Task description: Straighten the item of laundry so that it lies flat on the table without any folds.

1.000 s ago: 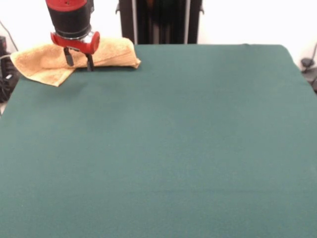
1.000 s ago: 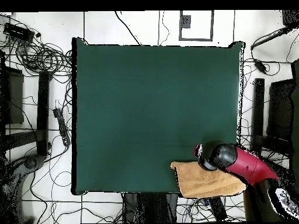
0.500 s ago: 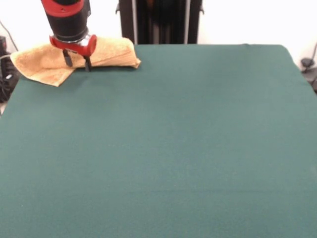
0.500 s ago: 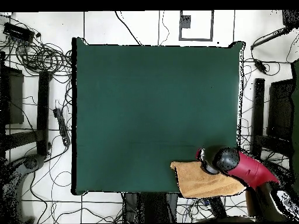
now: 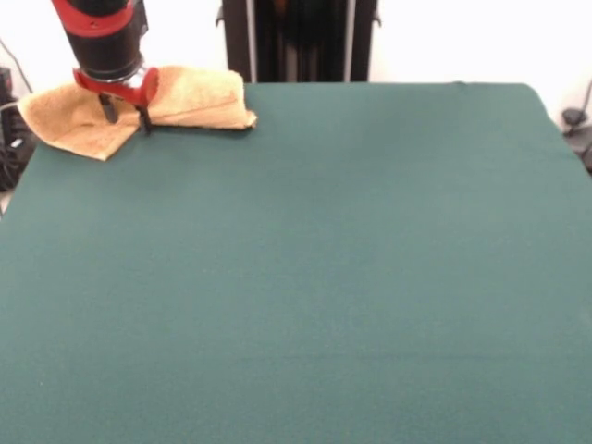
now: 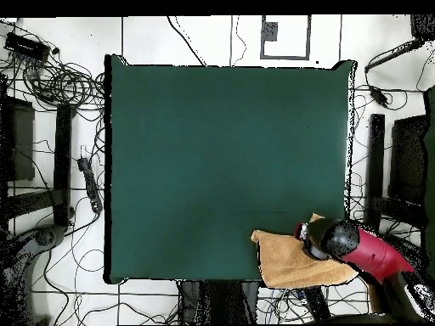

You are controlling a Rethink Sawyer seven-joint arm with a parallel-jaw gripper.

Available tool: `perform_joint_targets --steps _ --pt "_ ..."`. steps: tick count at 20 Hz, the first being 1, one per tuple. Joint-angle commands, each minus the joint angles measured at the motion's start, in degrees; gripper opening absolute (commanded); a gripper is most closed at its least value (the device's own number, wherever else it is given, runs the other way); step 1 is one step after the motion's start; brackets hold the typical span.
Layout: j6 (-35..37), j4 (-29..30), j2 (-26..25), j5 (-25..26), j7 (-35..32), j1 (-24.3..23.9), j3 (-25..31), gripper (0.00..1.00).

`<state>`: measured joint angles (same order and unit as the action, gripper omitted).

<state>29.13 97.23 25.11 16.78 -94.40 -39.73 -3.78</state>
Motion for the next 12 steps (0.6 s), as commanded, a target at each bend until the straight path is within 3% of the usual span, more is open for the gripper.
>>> perform_joint_targets --steps 1,6,8,12 --pt "0.84 -2.60 0.07 2.78 -0.47 0.24 2.64 1.00" --pt "-7.07 -8.02 -11.39 2.28 -4.19 -0.94 4.05 1.00" --pt "-8.63 -9.37 -13.27 1.86 -6.10 -0.22 3.36 1.00" --pt "-5.40 -9.72 -11.21 1.96 -6.05 0.98 2.67 1.00"
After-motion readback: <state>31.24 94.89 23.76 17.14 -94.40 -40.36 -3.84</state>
